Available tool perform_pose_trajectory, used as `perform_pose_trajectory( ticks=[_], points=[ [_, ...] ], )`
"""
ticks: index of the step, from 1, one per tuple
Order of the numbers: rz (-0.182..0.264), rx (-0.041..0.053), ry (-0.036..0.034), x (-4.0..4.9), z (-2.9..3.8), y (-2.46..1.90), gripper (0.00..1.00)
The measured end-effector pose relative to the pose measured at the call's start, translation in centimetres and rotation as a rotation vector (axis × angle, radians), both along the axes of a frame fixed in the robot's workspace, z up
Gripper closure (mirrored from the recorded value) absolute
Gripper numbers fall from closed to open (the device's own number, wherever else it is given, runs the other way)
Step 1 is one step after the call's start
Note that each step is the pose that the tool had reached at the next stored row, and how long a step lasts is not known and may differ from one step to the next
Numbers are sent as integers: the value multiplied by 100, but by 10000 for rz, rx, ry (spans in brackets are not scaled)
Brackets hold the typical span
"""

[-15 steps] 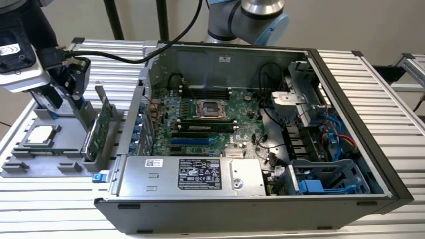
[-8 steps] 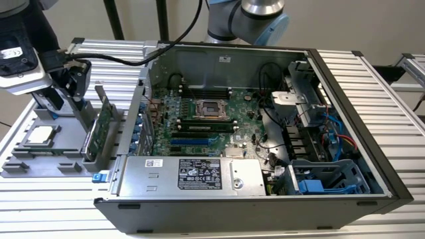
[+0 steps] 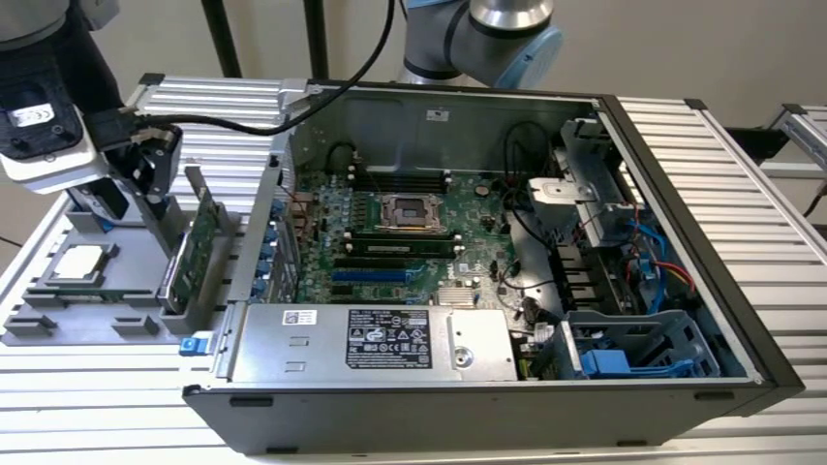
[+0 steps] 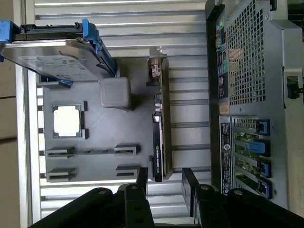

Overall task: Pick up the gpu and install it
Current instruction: 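Pick up the gpu and move the gpu toward the slot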

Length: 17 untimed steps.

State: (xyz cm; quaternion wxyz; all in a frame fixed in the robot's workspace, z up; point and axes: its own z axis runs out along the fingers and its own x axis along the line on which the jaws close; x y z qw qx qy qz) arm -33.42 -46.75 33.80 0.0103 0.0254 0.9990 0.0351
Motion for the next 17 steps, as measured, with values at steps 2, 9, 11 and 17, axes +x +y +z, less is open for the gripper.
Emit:
perform_pose_trajectory(
  ticks=[2,9,11,17],
  points=[
    [0,0,-2,2,-16,1,100],
    [0,0,-4,5,-72,7,100],
    [0,0,-4,6,-86,8,100],
    [1,0,-3,7,-123,11,100]
  ],
)
